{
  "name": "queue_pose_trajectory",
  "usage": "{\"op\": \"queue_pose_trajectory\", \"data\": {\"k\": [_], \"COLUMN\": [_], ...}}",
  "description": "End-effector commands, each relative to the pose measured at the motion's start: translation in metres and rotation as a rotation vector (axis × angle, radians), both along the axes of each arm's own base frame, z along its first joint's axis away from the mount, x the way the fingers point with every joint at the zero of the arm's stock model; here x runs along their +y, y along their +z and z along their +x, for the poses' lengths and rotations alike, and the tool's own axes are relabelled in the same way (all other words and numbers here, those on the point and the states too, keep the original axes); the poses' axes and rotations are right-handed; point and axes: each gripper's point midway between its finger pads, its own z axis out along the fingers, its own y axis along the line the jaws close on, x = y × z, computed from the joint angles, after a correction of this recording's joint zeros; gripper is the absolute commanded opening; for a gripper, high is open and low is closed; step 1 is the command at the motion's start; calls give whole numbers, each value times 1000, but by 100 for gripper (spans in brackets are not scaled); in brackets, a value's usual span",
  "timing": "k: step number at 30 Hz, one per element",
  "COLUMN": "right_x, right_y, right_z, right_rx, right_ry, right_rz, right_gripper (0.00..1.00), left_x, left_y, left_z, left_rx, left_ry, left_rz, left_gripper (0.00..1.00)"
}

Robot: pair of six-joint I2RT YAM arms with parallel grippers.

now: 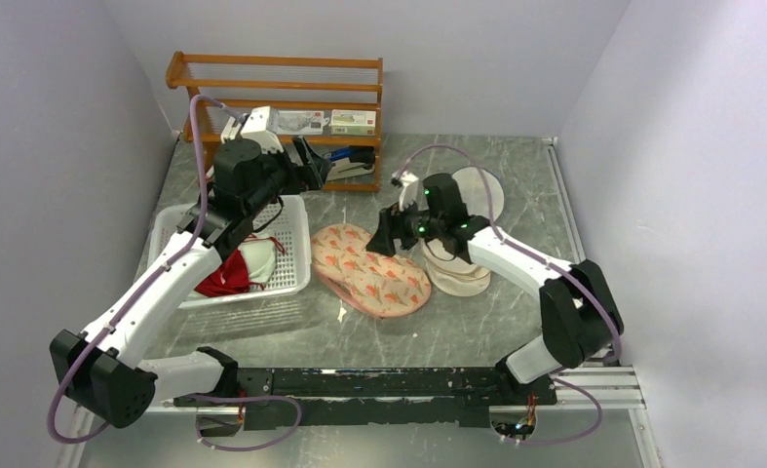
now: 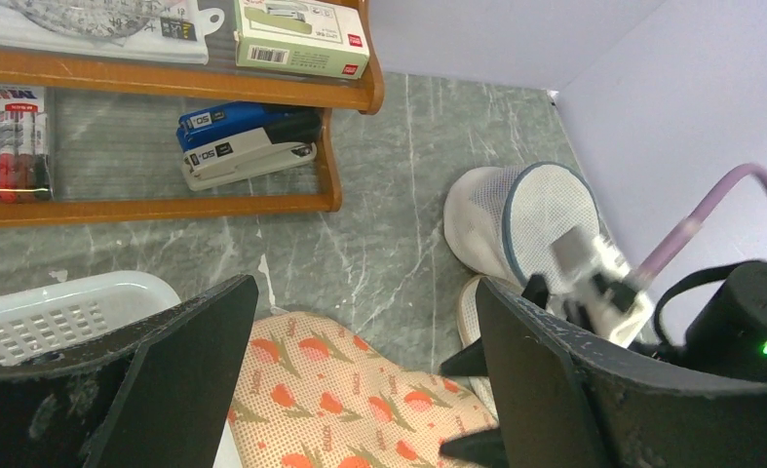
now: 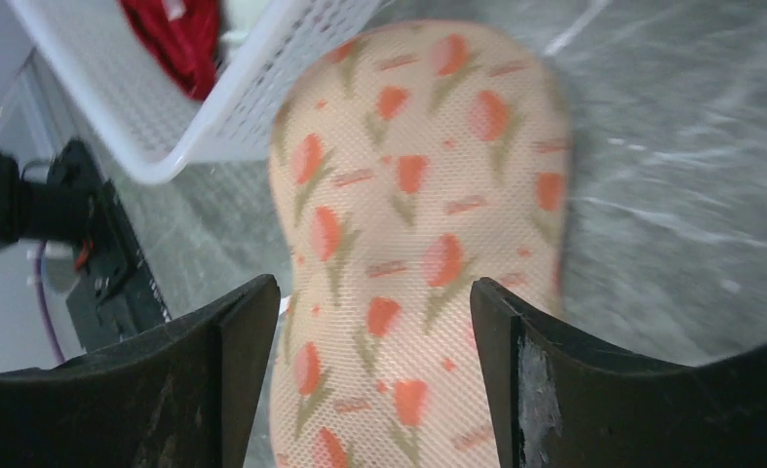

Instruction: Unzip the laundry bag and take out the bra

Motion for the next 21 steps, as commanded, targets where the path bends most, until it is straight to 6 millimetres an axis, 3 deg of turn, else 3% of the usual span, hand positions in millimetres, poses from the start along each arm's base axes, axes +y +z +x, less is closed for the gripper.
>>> {"op": "queue_pose_trajectory", "data": {"k": [1, 5, 10, 16, 21], "right_x": [-50, -76, -77, -39, 13], "right_y": [6, -29, -61, -82, -51], "right_z": [38, 31, 4, -49, -90], "right_rx": [64, 167, 251, 340, 411], "right_ry": [-233, -297, -307, -178, -32], "right_rz": [2, -51, -114, -136, 30], "right_gripper": [73, 73, 73, 73, 73], "left_x": [-9, -9, -10, -11, -12], "left_y": [9, 9, 6, 2, -1], "left_z": [0, 0, 2, 4, 6], "left_rx": [-20, -20, -13, -2, 4], "left_ry": [-31, -31, -31, -31, -31], "left_rz": [-25, -25, -21, -16, -13], "left_gripper": [94, 94, 94, 94, 94]}}
